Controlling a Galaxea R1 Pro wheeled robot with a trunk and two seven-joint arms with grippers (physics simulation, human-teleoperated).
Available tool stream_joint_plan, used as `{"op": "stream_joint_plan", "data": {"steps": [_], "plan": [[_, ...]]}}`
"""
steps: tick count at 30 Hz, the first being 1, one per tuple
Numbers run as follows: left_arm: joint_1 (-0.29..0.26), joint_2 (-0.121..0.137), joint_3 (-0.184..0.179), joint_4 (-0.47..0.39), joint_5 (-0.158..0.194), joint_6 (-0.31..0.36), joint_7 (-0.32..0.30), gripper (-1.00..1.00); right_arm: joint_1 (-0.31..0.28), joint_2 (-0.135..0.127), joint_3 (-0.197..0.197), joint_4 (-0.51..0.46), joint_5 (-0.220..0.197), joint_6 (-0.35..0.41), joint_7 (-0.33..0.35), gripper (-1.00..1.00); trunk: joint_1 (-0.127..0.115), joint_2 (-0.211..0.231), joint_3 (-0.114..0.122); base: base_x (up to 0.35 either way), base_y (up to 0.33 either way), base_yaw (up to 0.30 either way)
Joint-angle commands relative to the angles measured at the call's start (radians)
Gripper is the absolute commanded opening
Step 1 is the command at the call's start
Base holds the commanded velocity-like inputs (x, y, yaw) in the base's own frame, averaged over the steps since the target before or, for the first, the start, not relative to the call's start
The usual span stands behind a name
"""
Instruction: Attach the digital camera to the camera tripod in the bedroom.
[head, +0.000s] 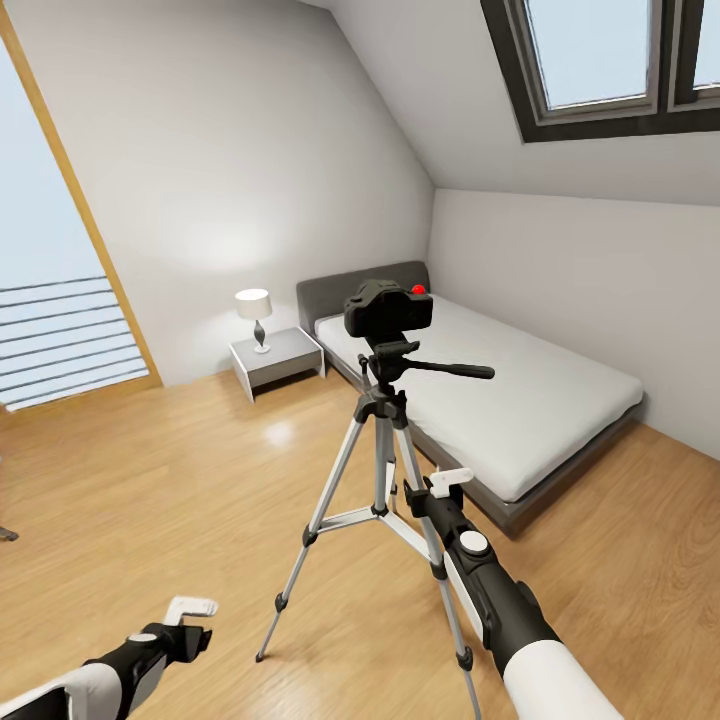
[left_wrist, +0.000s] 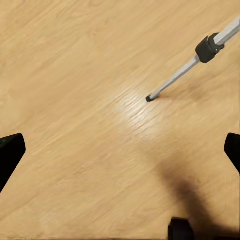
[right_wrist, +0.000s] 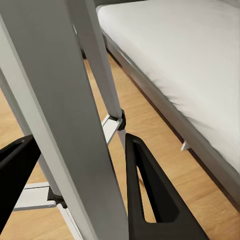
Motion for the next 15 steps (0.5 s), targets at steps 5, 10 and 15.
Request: {"op": "stream_joint_plan", "data": {"steps": [5, 10, 15], "plan": [[0.004, -0.003, -0.008, 0.002, 0.029, -0.003, 0.063, 1.0, 0.0, 0.0, -0.003, 0.005, 0.012, 0.003, -0.004, -1.0, 0.001, -0.002, -0.002, 0.0, 0.0, 0.0], [0.004, -0.011, -0.007, 0.001, 0.127, -0.003, 0.072, 1.0, 0.0, -0.001, -0.004, 0.005, 0.012, 0.003, -0.004, -1.0, 0.001, -0.002, -0.002, 0.0, 0.0, 0.0], [0.004, -0.011, -0.007, 0.001, 0.147, -0.003, 0.072, 1.0, 0.0, -0.001, -0.004, 0.005, 0.012, 0.003, -0.004, 1.0, 0.001, -0.002, -0.002, 0.0, 0.0, 0.0]]}}
